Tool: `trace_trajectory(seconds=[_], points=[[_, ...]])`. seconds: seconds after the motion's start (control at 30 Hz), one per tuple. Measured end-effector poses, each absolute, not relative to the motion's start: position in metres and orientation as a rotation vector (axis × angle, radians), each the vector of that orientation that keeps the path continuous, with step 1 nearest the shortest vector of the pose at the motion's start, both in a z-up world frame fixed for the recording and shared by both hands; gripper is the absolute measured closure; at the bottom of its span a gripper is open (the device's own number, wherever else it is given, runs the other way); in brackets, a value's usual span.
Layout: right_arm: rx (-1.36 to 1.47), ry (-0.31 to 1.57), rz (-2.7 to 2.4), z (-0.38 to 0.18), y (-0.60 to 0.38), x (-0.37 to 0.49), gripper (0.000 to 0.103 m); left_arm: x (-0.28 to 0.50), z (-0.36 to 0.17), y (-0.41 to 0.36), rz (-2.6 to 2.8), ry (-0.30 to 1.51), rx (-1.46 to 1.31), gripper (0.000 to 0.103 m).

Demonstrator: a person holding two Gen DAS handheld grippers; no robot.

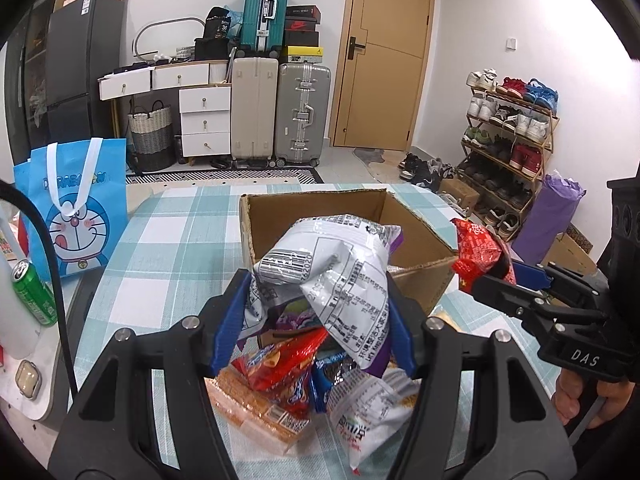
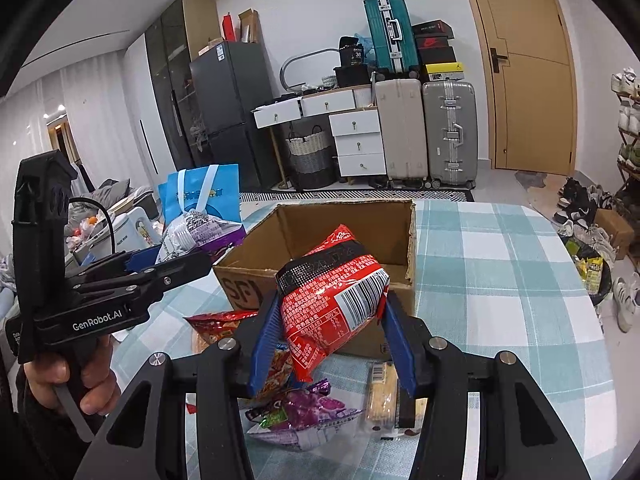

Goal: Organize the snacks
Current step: 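Lift both held bags and carry them over the cardboard box, then open both grippers to drop the bags into the box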

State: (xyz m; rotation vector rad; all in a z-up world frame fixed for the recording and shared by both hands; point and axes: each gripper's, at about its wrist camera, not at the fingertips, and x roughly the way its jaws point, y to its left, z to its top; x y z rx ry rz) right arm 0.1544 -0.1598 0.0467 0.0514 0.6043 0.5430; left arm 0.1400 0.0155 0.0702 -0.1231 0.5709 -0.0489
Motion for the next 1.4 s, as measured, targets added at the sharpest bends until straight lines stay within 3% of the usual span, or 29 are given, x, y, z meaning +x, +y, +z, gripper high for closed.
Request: trace_trajectory(seconds=[1.4], points=[[0.020, 0.727, 0.465, 0.020, -0.126, 0.236, 0.053, 0.228, 0.022, 0.016, 0.009, 0.648, -0.037, 0.043]])
